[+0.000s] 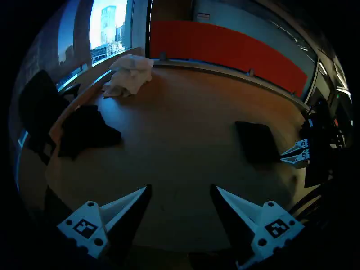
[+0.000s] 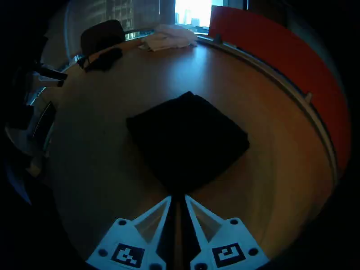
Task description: Fold towel
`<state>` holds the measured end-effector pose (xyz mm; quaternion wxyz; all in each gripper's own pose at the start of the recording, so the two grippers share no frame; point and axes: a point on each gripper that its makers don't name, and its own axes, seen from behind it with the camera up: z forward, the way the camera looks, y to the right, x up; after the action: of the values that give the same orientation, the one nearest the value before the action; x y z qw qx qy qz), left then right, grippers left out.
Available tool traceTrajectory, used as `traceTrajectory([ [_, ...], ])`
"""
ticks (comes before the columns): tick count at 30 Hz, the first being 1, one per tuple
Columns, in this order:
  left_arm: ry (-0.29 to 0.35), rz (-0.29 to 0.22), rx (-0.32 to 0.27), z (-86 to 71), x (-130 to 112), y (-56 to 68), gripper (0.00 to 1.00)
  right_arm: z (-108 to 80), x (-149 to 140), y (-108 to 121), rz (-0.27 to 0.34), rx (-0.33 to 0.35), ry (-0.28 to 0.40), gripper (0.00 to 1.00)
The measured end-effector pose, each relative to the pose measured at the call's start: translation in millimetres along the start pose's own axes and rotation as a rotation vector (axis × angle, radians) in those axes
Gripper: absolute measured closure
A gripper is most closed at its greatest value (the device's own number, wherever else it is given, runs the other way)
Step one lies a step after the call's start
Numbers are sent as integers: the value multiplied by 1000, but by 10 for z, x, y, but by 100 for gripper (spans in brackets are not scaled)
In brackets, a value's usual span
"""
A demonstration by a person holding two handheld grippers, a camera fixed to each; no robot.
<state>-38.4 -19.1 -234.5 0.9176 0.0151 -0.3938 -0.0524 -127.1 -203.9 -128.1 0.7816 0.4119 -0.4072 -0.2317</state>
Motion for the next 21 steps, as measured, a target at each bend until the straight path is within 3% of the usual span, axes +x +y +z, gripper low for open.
traceTrajectory([
  [21, 10, -3, -10, -7, 18, 36, 4, -144, 224, 90, 11, -17, 65, 96],
])
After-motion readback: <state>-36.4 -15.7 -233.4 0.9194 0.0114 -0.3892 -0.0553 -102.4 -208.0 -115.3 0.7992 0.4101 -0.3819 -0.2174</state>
